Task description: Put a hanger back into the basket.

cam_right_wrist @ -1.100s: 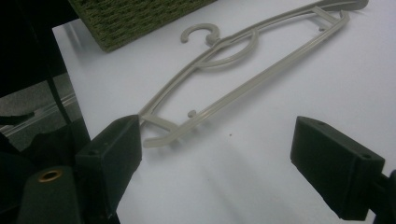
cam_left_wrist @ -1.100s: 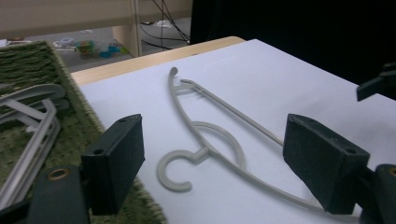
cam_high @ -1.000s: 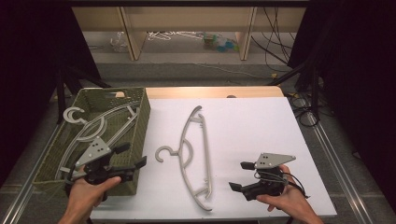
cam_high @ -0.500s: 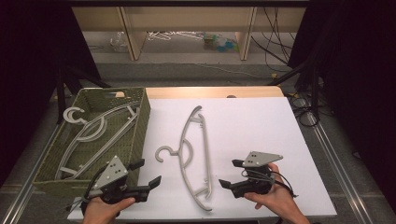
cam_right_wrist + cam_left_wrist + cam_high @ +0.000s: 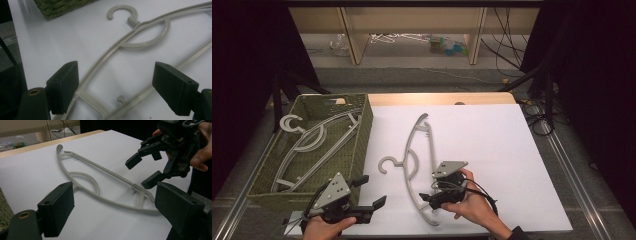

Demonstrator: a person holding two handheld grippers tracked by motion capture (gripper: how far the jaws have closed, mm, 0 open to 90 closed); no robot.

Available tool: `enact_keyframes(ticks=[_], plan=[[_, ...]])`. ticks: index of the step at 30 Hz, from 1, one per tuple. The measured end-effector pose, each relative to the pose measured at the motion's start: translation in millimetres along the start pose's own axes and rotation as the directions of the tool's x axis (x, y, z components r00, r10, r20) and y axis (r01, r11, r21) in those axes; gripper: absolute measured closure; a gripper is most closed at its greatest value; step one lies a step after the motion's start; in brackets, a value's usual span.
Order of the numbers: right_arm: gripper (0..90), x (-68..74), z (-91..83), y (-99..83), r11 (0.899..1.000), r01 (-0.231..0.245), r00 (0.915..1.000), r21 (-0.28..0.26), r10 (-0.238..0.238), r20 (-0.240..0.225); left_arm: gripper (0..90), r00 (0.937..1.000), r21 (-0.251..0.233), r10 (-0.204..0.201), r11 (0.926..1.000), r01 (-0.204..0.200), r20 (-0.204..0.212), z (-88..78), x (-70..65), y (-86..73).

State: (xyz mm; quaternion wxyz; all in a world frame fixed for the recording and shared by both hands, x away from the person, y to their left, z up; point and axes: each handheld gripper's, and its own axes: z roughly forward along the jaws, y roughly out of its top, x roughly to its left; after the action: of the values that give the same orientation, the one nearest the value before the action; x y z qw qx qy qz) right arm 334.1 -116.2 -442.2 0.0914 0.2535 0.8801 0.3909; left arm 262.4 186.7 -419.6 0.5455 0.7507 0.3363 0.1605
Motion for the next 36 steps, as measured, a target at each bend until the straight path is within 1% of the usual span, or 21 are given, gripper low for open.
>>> enact_keyframes(ticks=[2,3,6,7,8,11,12,14,16,17,18,19,20,21,22,24,26,28,31,33,36], plan=[[22.8,1.2,7.6,3.5,0.999,-0.001,0.9999,0.039,0.001,-0.014,15.9,0.9999,0.008,0.011,0.9999,-0.011,-0.007,-0.8,-0.6,0.2],[23.7,2.4,14.1,4.7,0.999,0.000,0.9999,0.035,0.001,-0.016,15.9,0.9999,0.007,0.012,0.9999,-0.012,-0.006,-0.8,-0.9,0.2],[25.1,5.1,28.4,10.4,0.998,-0.006,0.9995,0.069,0.008,-0.031,15.9,0.9998,0.011,0.018,0.9998,-0.018,-0.007,-0.8,-1.9,0.1],[24.9,5.5,32.5,12.7,0.996,-0.003,0.9993,0.094,0.006,-0.037,15.9,0.9999,0.003,0.017,0.9999,-0.017,0.002,0.2,-1.6,-0.3],[24.3,6.6,37.2,14.6,0.994,-0.004,0.9991,0.108,0.009,-0.041,15.9,0.9998,0.015,0.020,0.9997,-0.020,-0.006,-0.5,-2.2,0.0],[24.5,8.5,49.5,19.4,0.989,0.025,0.9989,0.144,-0.019,-0.042,15.9,0.9999,0.013,0.016,0.9998,-0.015,-0.005,-0.2,-2.5,-0.5],[25.0,9.0,53.1,20.7,0.988,0.027,0.9991,0.154,-0.022,-0.038,15.9,0.9998,0.013,0.022,0.9997,-0.022,-0.001,-0.1,-2.2,-0.3],[27.0,9.0,60.2,22.6,0.985,0.029,0.9991,0.170,-0.023,-0.035,15.9,0.9997,0.013,0.024,0.9996,-0.024,0.001,0.0,-2.2,-0.2],[29.5,8.4,65.5,24.1,0.981,0.027,0.9988,0.194,-0.018,-0.046,15.9,0.9997,0.011,0.025,0.9996,-0.025,0.002,-0.3,-2.1,-0.1],[31.5,8.4,68.6,24.5,0.978,0.035,0.9986,0.204,-0.026,-0.046,15.9,0.9997,0.014,0.023,0.9996,-0.023,-0.003,-0.6,-2.2,0.0],[32.2,8.8,70.0,24.8,0.975,0.032,0.9989,0.219,-0.023,-0.041,15.9,0.9996,0.013,0.029,0.9995,-0.028,-0.003,-0.6,-1.8,0.0],[33.3,8.3,72.0,25.2,0.971,0.034,0.9990,0.238,-0.027,-0.036,15.9,0.9988,0.011,0.049,0.9987,-0.049,0.005,-0.4,-0.4,0.3],[34.7,8.0,73.8,25.4,0.970,0.035,0.9989,0.242,-0.027,-0.038,15.9,0.9988,0.009,0.047,0.9988,-0.048,0.009,-0.3,-0.3,0.2],[36.5,7.4,75.5,25.8,0.967,0.032,0.9990,0.252,-0.023,-0.039,15.9,0.9996,0.003,0.027,0.9996,-0.027,0.011,0.2,-1.2,-0.4],[37.9,6.8,77.2,26.0,0.966,0.026,0.9989,0.259,-0.014,-0.045,16.0,0.9997,0.008,0.022,0.9997,-0.022,0.005,-0.3,-1.9,-0.3],[41.1,6.1,80.4,26.7,0.961,0.034,0.9989,0.274,-0.023,-0.041,16.0,0.9996,0.004,0.024,0.9997,-0.025,0.010,0.0,-1.6,-0.4],[44.8,6.0,80.7,29.3,0.955,0.047,0.9987,0.294,-0.039,-0.032,16.0,0.9999,0.006,0.017,0.9998,-0.017,0.000,0.3,-2.1,-0.7],[45.6,6.1,81.5,31.3,0.950,0.036,0.9992,0.311,-0.029,-0.027,16.0,0.9998,0.008,0.020,0.9998,-0.020,0.006,0.8,-1.6,-1.0],[47.1,8.8,83.7,35.6,0.937,0.049,0.9988,0.345,-0.047,-0.014,16.1,0.9998,0.008,0.019,0.9998,-0.019,0.007,0.9,-1.6,-1.2],[48.4,8.2,84.2,36.4,0.934,0.052,0.9986,0.353,-0.052,-0.011,16.1,0.9998,0.008,0.021,0.9997,-0.021,0.007,0.7,-1.5,-1.3],[58.6,2.1,82.8,36.9,0.936,0.036,0.9993,0.349,-0.032,-0.017,16.2,0.9997,0.005,0.021,0.9998,-0.021,0.009,1.5,-0.5,-2.2]])
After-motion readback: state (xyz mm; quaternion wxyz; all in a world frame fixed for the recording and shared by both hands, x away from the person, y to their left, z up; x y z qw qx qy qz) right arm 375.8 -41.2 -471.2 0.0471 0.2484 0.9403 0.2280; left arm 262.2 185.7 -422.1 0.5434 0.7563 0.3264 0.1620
